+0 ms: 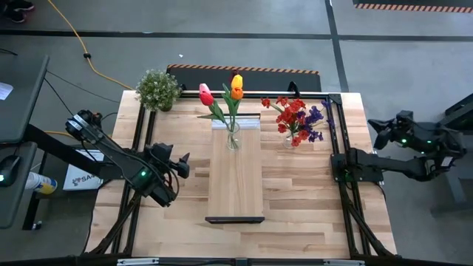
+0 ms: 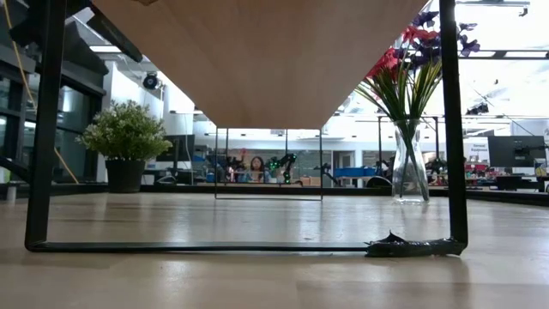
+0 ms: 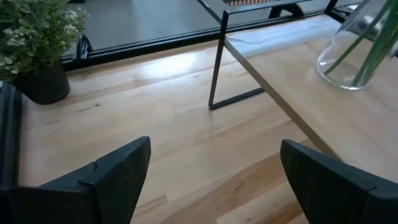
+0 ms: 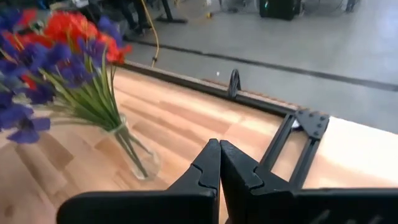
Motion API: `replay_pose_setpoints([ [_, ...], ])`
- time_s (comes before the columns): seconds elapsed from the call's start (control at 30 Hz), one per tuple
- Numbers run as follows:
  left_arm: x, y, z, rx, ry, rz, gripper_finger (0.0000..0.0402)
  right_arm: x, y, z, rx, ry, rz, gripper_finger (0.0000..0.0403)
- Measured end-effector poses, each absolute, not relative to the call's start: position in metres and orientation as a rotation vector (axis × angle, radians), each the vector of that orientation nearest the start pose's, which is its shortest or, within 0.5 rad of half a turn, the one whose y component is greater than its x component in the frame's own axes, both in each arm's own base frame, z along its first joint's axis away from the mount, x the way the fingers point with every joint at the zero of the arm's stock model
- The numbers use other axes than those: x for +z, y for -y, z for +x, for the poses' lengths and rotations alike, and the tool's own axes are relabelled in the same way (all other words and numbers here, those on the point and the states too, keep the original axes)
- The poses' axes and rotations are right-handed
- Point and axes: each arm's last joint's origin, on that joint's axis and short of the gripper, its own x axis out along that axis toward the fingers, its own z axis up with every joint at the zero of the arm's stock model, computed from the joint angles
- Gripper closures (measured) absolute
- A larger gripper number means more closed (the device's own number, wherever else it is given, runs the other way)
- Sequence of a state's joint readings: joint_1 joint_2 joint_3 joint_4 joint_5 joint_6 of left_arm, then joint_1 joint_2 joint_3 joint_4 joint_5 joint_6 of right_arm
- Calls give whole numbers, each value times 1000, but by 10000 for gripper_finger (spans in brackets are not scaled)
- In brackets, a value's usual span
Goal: Pick and place flowers into a vace then onto a shelf
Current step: Put the transparent vase with flowers on the shelf
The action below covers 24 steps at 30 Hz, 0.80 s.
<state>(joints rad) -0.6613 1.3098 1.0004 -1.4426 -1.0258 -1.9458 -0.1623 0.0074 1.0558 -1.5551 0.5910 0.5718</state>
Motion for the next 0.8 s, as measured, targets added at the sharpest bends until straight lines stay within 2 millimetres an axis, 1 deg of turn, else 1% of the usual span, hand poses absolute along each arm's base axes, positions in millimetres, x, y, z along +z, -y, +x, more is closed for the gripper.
replay_pose_setpoints([
  [0.13, 257, 96, 163, 1045, -412, -429, 10, 296, 2, -82, -849, -309, 449, 403],
  [0.3, 257, 95, 162, 1053, -428, -426, 10, 290, 4, -61, -774, -309, 471, 403],
  [0.43, 257, 95, 161, 1056, -433, -422, 10, 277, 5, -47, -761, -365, 490, 403],
  [0.57, 257, 95, 161, 1060, -449, -430, 11, 266, 5, -40, -741, -429, 534, 403],
  [0.73, 256, 95, 161, 1063, -458, -431, 10, 262, 5, -36, -714, -448, 577, 403],
  [0.8, 256, 95, 161, 1064, -459, -429, 11, 260, 5, -30, -683, -437, 602, 403],
])
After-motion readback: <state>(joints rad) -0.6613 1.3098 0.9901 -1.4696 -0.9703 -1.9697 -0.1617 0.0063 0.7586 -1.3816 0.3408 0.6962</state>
